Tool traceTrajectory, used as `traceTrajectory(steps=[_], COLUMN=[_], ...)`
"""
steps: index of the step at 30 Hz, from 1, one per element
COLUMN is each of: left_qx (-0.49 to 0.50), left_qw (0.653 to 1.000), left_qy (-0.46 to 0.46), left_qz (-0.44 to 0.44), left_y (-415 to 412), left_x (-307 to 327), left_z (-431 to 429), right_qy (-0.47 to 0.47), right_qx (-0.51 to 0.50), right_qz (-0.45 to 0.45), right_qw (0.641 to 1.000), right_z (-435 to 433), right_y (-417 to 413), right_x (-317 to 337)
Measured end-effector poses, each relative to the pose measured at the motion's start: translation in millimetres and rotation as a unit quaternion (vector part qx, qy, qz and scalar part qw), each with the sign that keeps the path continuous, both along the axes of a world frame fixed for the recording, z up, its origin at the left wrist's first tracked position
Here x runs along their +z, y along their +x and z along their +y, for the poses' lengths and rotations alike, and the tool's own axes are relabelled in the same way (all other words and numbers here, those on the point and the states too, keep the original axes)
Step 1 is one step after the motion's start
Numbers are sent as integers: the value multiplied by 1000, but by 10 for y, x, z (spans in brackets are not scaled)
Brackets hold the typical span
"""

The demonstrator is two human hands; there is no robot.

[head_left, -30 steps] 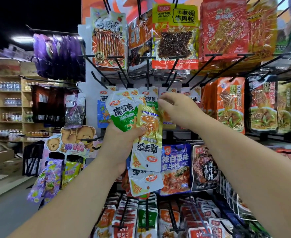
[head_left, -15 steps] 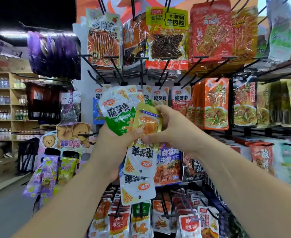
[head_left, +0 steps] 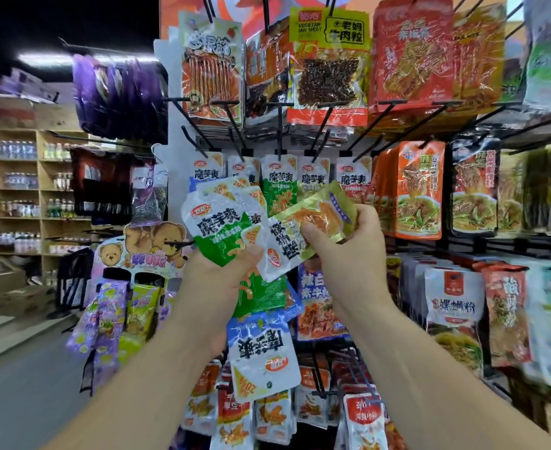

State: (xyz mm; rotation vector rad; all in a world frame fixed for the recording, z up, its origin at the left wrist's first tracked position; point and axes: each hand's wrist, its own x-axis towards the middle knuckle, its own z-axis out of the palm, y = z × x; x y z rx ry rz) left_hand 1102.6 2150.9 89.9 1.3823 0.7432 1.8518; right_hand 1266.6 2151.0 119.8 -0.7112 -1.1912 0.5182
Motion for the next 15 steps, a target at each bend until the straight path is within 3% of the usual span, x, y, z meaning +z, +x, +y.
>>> traceTrajectory(steps=[4, 6, 9, 11, 15], left_qx=[31, 25, 0, -5, -2], left_qw=[999, 997, 993, 989, 984], left_qy=[28, 37, 42, 39, 58], left_qz=[28, 64, 114, 141, 167], left_y=[-67, -104, -104, -70, 52], left_x=[37, 101, 234, 324, 438], left_z=[51, 49, 30, 28, 30], right_qy=[-17, 29, 124, 111, 61], right_qx=[-33, -129, -267, -279, -243], right_qz=[-33, -112, -344, -460, -534], right_qw=[999, 985, 892, 835, 808], right_z=[-39, -34, -54, -98, -148], right_y=[98, 229, 338, 307, 243], right_x=[-57, -15, 132, 247, 392])
